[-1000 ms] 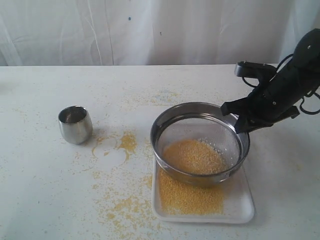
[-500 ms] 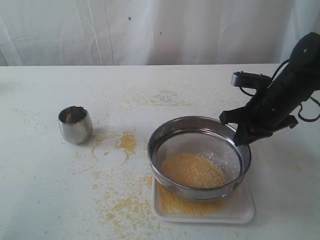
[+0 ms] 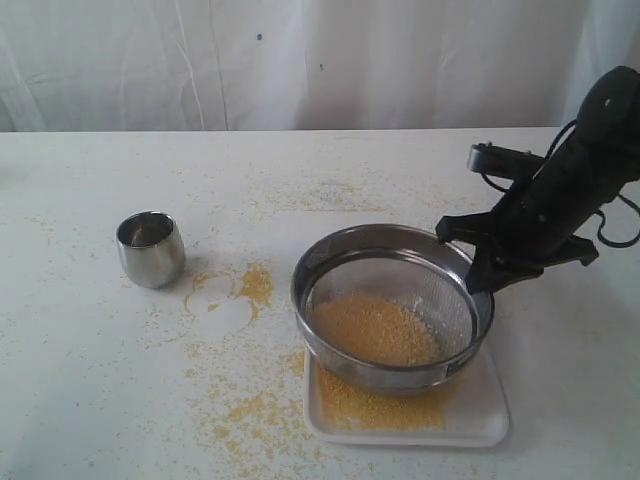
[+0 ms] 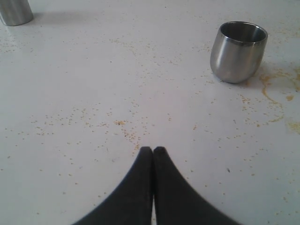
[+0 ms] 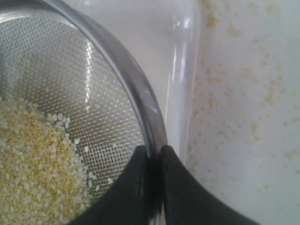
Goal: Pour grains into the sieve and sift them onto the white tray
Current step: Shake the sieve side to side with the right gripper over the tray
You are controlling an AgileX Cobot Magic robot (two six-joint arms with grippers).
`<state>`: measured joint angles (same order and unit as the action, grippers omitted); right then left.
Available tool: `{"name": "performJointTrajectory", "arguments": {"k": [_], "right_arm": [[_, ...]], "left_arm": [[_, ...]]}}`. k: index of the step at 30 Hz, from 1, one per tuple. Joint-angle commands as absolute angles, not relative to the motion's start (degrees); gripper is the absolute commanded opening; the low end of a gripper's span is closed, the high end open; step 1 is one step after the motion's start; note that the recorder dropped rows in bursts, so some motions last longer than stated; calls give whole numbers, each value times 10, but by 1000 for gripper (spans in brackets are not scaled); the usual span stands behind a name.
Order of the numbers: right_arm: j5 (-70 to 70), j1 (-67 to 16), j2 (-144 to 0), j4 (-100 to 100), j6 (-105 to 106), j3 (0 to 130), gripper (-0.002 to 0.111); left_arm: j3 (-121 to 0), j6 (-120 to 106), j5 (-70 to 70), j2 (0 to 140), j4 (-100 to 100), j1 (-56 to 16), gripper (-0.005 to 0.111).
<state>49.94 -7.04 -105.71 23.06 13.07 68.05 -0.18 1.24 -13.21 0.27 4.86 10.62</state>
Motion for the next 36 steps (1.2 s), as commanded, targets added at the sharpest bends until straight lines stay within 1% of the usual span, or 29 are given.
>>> {"name": "performJointTrajectory", "arguments": {"k": [1,4,6,8,9,10,12,14,16,17,18,19,20,23,24,25,27,28,29,32,33,36], "right_arm": [[422,-80,-1055,249,152,679,0],[521,-79,-1048,249,123,679,0],[541,-82,-1047,251,139,672,0],[474,-85,-1049,246,165,672,0],[408,-85,-1051,245,166,672,0],[399,-84,-1052,243,153,674,0],[490,-80,-1046,247,98,686,0],[572,-80,-1038,247,117,681,0],[537,-81,-1035,243,188,679,0],[480,-81,-1035,236,231,679,0],[427,-78,-1035,223,241,679,0],[416,-75,-1035,208,225,681,0],[438,-72,-1033,198,196,686,0],[571,-68,-1025,185,149,688,0],[580,-68,-1024,185,155,684,0],[563,-68,-1024,183,165,684,0],[462,-68,-1028,182,182,686,0],[442,-68,-1029,182,172,686,0],[454,-65,-1028,182,147,688,0],[577,-63,-1020,185,103,691,0],[577,-63,-1019,185,115,686,0],[470,-61,-1026,179,146,686,0]], "left_arm": [[0,13,-132,0,54,107,0],[0,13,-132,0,54,107,0],[0,13,-132,0,54,107,0],[0,13,-132,0,54,107,0],[0,13,-132,0,54,107,0],[0,13,-133,0,54,107,0],[0,13,-133,0,54,107,0],[0,13,-133,0,54,107,0],[0,13,-133,0,54,107,0],[0,13,-133,0,54,107,0],[0,13,-133,0,54,107,0],[0,13,-133,0,54,107,0],[0,13,-133,0,54,107,0],[0,13,-132,0,53,107,0],[0,13,-132,0,53,107,0],[0,13,-132,0,53,107,0],[0,13,-132,0,53,107,0],[0,13,-132,0,53,107,0],[0,13,-132,0,53,107,0],[0,13,-132,0,53,107,0],[0,13,-132,0,53,107,0],[0,13,-132,0,53,107,0]]}}
